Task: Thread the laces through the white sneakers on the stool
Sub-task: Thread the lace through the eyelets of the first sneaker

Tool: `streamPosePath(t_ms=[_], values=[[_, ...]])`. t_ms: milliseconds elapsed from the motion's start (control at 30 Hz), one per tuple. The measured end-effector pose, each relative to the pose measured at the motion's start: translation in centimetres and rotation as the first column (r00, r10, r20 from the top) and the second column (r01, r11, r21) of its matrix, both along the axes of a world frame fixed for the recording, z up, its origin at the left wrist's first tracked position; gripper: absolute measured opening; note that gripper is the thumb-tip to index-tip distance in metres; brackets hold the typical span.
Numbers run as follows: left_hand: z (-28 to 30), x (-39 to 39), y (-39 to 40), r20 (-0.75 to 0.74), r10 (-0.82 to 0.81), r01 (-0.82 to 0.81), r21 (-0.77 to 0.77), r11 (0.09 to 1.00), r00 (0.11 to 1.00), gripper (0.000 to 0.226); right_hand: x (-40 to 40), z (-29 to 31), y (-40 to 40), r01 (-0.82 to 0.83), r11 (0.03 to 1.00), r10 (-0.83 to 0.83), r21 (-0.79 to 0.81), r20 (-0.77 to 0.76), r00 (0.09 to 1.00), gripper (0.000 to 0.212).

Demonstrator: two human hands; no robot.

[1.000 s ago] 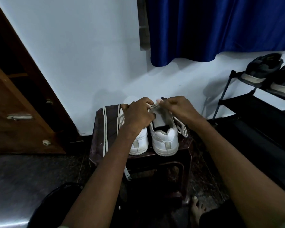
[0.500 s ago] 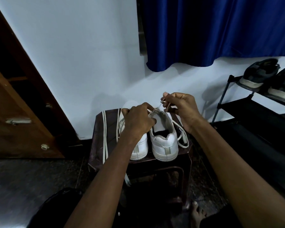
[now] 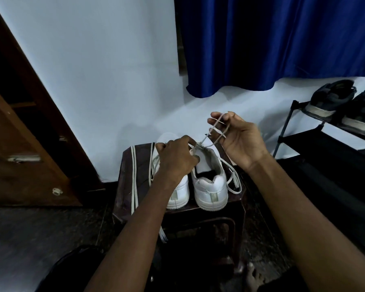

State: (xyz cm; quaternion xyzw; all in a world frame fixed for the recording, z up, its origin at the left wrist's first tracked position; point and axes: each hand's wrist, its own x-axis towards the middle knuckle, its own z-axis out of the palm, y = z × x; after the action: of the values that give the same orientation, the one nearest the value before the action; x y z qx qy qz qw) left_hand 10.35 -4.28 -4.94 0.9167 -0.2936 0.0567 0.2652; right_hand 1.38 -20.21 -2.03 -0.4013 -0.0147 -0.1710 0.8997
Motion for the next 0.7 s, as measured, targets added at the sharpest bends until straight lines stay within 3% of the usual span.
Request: streamPosePath(t_ms=[33, 67, 100, 133, 200, 233, 333, 400, 467, 500, 533, 567, 600, 633, 667, 700], values=[[0.0, 0.0, 0.0, 0.001, -0.001, 0.001, -0.004, 1.000, 1.000, 0.041, 0.0, -0.1, 0.0, 0.009, 0.999, -0.007, 0.045, -0.037, 0.999, 0.015], [-0.1, 0.0, 0.0, -0.001, -0.003, 0.003, -0.010, 1.000, 1.000, 0.041, -0.1, 0.0, 0.3, 0.040, 0.999, -0.040, -0.007, -0.108, 0.993, 0.020], [-0.2, 0.1, 0.0, -0.007, -0.005, 0.005, -0.014, 1.000, 1.000, 0.041, -0.1, -0.1, 0.4, 0.094, 0.981, -0.125, -0.172, -0.183, 0.975, 0.023], [-0.2, 0.1, 0.0, -0.012, -0.007, 0.007, -0.013, 1.000, 1.000, 0.040, -0.1, -0.3, 0.5, 0.134, 0.899, -0.241, -0.416, -0.214, 0.947, 0.026], [-0.2, 0.2, -0.1, -0.004, -0.009, 0.009, -0.008, 1.000, 1.000, 0.036, 0.0, -1.0, 1.0, 0.130, 0.538, -0.396, -0.833, -0.114, 0.911, 0.026], [-0.2, 0.2, -0.1, 0.004, -0.006, 0.006, -0.011, 1.000, 1.000, 0.031, 0.2, -1.3, 1.4, 0.108, 0.320, -0.427, -0.941, -0.042, 0.903, 0.025], [-0.1, 0.3, -0.2, 0.015, 0.004, -0.004, -0.010, 1.000, 1.000, 0.027, 0.7, -2.0, 2.9, 0.029, -0.225, -0.490, -0.974, 0.138, 0.861, 0.019], [-0.2, 0.2, -0.2, 0.018, 0.003, -0.003, -0.004, 1.000, 1.000, 0.027, 0.7, -2.1, 3.5, -0.014, -0.436, -0.503, -0.900, 0.231, 0.833, 0.018], [-0.2, 0.2, -0.1, 0.019, 0.000, 0.000, -0.003, 1.000, 1.000, 0.027, 0.7, -2.3, 3.3, -0.044, -0.522, -0.497, -0.852, 0.262, 0.827, 0.023], [-0.2, 0.2, -0.1, 0.024, -0.001, 0.001, -0.004, 1.000, 1.000, 0.028, 0.7, -2.6, 3.0, -0.033, -0.500, -0.495, -0.865, 0.254, 0.831, 0.025], [-0.2, 0.2, -0.1, 0.031, 0.000, 0.000, -0.003, 1.000, 1.000, 0.028, 0.8, -2.8, 2.8, 0.018, -0.412, -0.494, -0.911, 0.240, 0.836, 0.022], [-0.1, 0.1, 0.0, 0.035, 0.002, -0.002, 0.000, 1.000, 0.999, 0.028, 1.0, -2.9, 2.8, 0.084, -0.249, -0.508, -0.965, 0.204, 0.837, 0.016], [-0.1, 0.1, 0.0, 0.031, 0.002, -0.002, 0.004, 1.000, 1.000, 0.029, 1.3, -2.9, 2.8, 0.138, -0.008, -0.523, -0.990, 0.122, 0.843, 0.015], [0.0, 0.1, 0.0, 0.017, 0.001, -0.001, 0.004, 1.000, 1.000, 0.032, 1.6, -2.8, 2.7, 0.192, 0.295, -0.519, -0.936, 0.012, 0.855, 0.022], [0.0, 0.1, 0.0, 0.005, -0.002, 0.002, 0.004, 1.000, 1.000, 0.036, 1.6, -2.4, 2.6, 0.243, 0.584, -0.482, -0.775, -0.090, 0.872, 0.027], [0.1, 0.0, 0.0, -0.002, -0.004, 0.004, 0.006, 1.000, 1.000, 0.040, 1.4, -1.9, 2.7, 0.249, 0.807, -0.390, -0.535, -0.167, 0.906, 0.029]])
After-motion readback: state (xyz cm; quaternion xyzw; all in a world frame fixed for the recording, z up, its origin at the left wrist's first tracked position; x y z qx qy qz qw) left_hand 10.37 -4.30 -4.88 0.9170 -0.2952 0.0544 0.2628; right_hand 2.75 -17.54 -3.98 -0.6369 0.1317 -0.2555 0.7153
